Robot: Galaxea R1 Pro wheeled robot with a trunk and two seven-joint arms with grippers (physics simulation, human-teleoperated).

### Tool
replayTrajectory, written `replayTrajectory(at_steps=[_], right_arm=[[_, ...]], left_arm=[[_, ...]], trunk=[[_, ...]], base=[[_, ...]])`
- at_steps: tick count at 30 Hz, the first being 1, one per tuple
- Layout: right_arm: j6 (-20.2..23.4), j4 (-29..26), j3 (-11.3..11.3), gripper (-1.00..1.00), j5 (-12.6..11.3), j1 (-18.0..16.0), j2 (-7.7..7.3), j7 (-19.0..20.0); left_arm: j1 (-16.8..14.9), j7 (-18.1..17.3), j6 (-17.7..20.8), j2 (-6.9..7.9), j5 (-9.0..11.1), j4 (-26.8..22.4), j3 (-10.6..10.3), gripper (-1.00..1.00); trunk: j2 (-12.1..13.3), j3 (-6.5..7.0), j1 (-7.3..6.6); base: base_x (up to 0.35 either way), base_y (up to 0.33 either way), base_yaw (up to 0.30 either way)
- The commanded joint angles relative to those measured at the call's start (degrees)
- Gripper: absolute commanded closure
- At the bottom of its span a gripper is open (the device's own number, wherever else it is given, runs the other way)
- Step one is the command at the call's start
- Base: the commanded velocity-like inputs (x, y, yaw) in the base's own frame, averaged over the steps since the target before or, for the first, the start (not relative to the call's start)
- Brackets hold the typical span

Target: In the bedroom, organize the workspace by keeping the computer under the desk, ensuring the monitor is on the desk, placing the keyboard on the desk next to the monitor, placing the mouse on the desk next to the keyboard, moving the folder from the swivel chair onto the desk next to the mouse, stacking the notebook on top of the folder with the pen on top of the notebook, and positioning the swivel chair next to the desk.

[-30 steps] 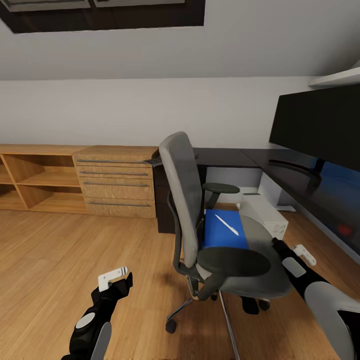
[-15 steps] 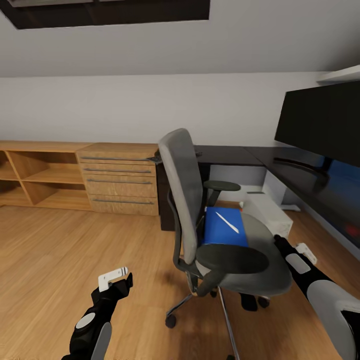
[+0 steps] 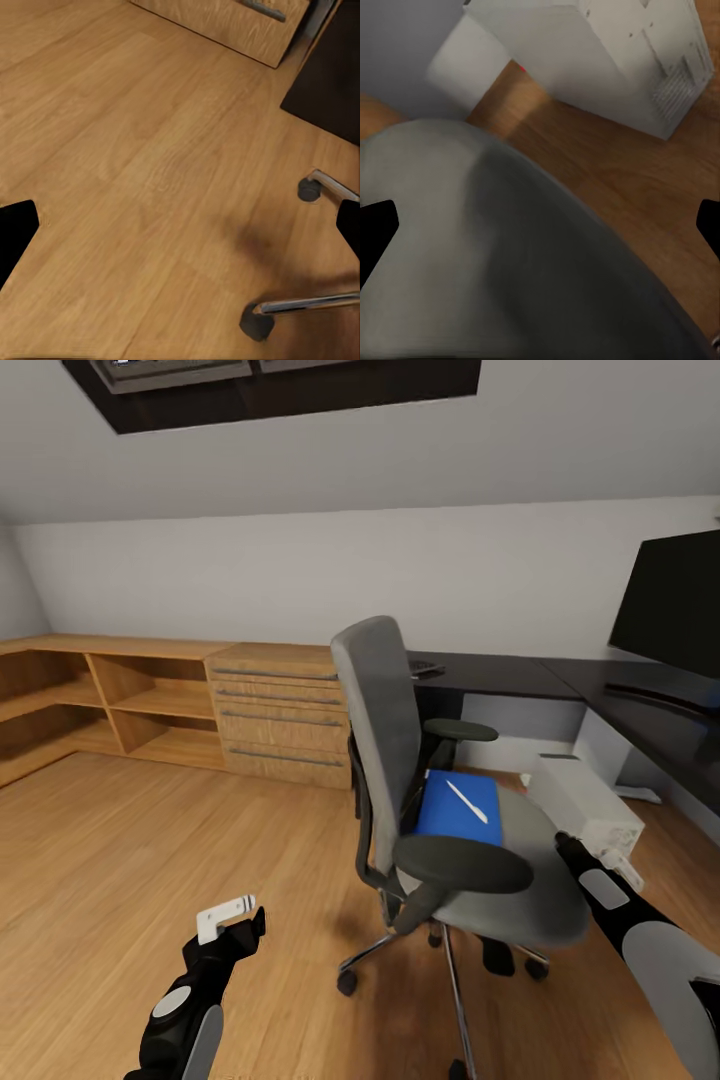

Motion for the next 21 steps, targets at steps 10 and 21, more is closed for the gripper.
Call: replayTrajectory(at_steps=[10,21], right_arm=[[-0.18,2.23,0.22,-1.0,-1.06,0.04,2.11,-0.12],[-0.44,2.22,0.13,-1.0,-0.98,0.04,2.06,-0.08]], left_arm=[[-0.05,0.52,0.19,-0.04,0.51,0.01,-0.17,-1.0],[-0.05,0.61,0.1,-0.08,0.43,0.1,-1.4,-1.0]], trunk=[[-0.01,-0.06,0.0],[0.11,1.93,-0.23]], base=[[0.0,0.0,0.266],[0.0,0.0,0.036]])
